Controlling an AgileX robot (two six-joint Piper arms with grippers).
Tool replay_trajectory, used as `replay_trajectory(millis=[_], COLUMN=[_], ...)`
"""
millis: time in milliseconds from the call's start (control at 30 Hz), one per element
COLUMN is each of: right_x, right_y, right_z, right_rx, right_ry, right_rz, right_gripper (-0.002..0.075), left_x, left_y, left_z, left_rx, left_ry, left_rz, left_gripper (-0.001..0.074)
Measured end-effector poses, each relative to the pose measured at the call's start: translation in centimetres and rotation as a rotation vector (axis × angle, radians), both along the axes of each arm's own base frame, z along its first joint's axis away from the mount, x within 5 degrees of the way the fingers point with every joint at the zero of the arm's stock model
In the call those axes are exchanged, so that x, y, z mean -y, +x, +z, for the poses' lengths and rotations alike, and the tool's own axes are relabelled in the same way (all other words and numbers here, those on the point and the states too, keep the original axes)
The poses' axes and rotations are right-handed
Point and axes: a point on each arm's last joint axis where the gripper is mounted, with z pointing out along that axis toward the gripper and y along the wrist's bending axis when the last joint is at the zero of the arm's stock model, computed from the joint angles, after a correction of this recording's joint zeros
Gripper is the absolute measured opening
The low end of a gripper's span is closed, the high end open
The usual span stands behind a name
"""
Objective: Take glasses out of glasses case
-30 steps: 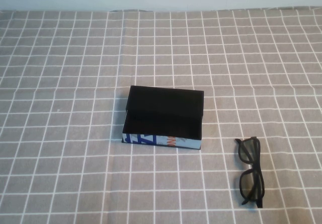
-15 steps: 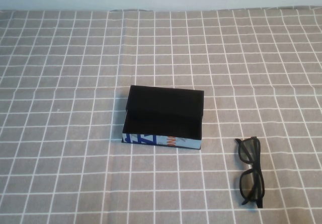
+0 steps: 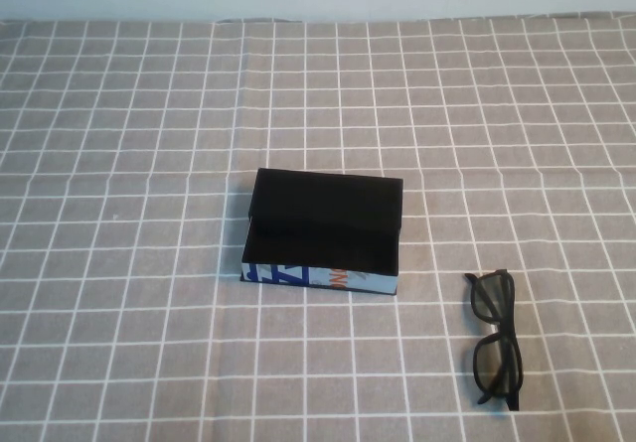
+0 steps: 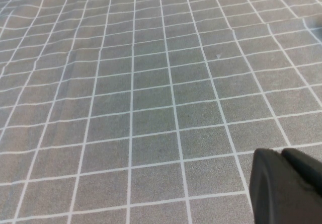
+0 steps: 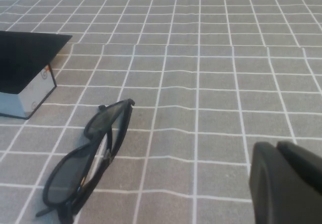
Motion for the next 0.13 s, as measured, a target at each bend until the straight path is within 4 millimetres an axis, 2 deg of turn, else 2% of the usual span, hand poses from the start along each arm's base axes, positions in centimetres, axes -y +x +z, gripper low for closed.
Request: replay_trajectory(millis=[133], right_x=[0.00], right_y=[0.00], right_z=[0.00], right_rx=[0.000], right_ry=[-0.003], right_rz=[0.001], right_gripper=[-0.0016], left_x=[0.00], left_y=[0.00], left_z=[0.00], left_rx=[0.000], left_ry=[0.000], left_rz=[0.000], left_gripper=[-0.0004])
